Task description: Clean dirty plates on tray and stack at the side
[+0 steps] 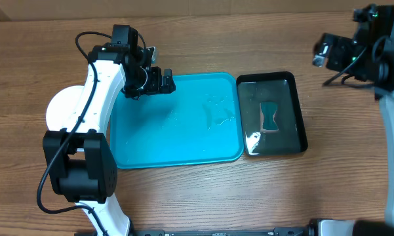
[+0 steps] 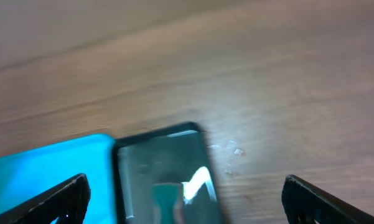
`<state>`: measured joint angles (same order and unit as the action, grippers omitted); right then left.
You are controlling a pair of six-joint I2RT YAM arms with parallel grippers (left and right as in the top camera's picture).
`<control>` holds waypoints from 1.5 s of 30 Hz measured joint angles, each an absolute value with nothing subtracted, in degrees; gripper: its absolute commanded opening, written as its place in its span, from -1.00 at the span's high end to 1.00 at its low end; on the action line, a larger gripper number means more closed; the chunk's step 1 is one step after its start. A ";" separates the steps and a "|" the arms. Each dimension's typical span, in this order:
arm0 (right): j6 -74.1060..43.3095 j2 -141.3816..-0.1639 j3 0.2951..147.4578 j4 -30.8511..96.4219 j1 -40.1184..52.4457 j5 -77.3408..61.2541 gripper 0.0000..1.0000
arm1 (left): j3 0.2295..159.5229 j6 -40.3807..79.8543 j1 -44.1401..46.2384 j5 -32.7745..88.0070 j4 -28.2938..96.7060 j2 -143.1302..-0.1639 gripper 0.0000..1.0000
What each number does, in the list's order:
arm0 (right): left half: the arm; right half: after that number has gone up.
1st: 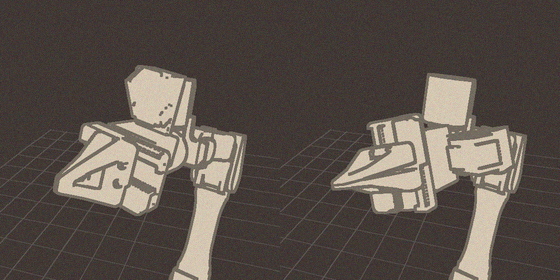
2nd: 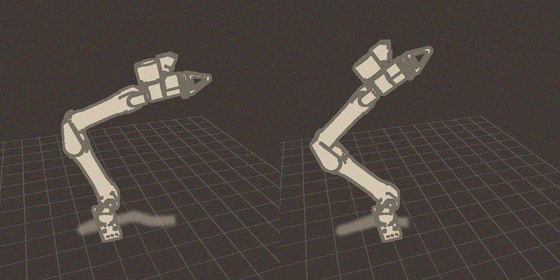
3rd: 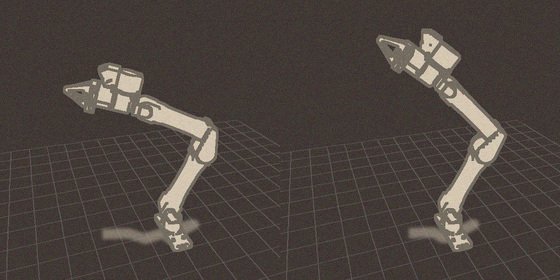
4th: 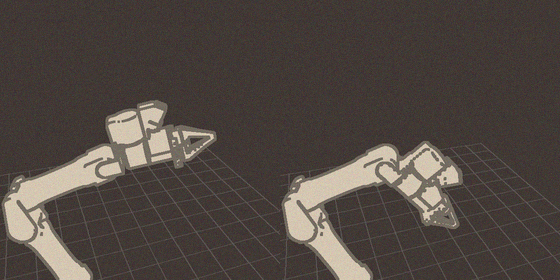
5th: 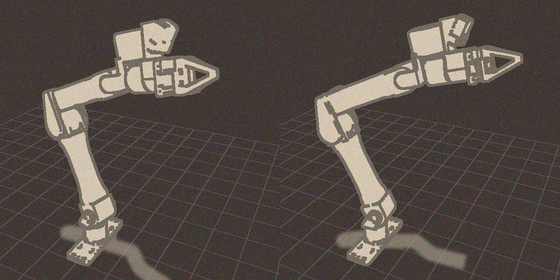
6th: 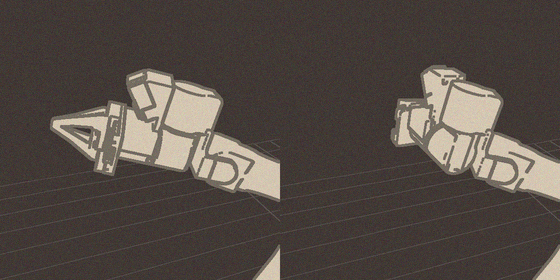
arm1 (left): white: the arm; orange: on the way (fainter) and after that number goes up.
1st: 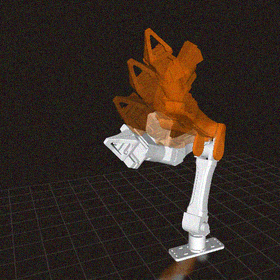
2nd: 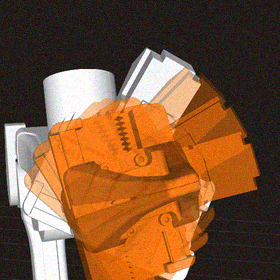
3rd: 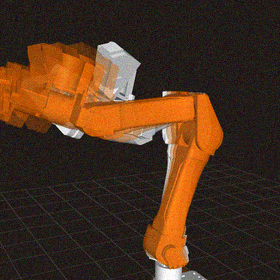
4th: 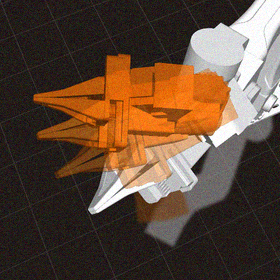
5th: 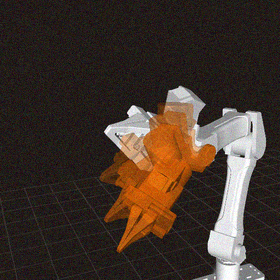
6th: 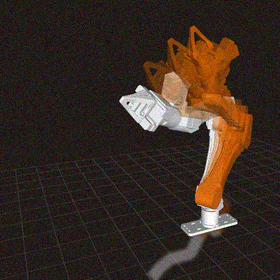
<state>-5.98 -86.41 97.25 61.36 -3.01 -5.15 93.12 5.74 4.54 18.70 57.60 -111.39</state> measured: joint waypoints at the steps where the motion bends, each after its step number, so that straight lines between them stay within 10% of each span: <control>1: -5.96 -84.79 97.25 61.36 -1.41 -5.13 -1.00 | 93.12 5.74 4.54 18.68 57.58 -111.39 -1.00; 26: -5.93 -40.38 88.36 59.79 13.76 -3.36 -1.00 | 93.12 5.74 4.54 18.68 57.56 -111.39 -0.99; 45: -6.00 -3.68 30.76 11.88 3.90 -7.09 -1.00 | 93.12 5.74 4.54 18.68 57.58 -111.39 -0.99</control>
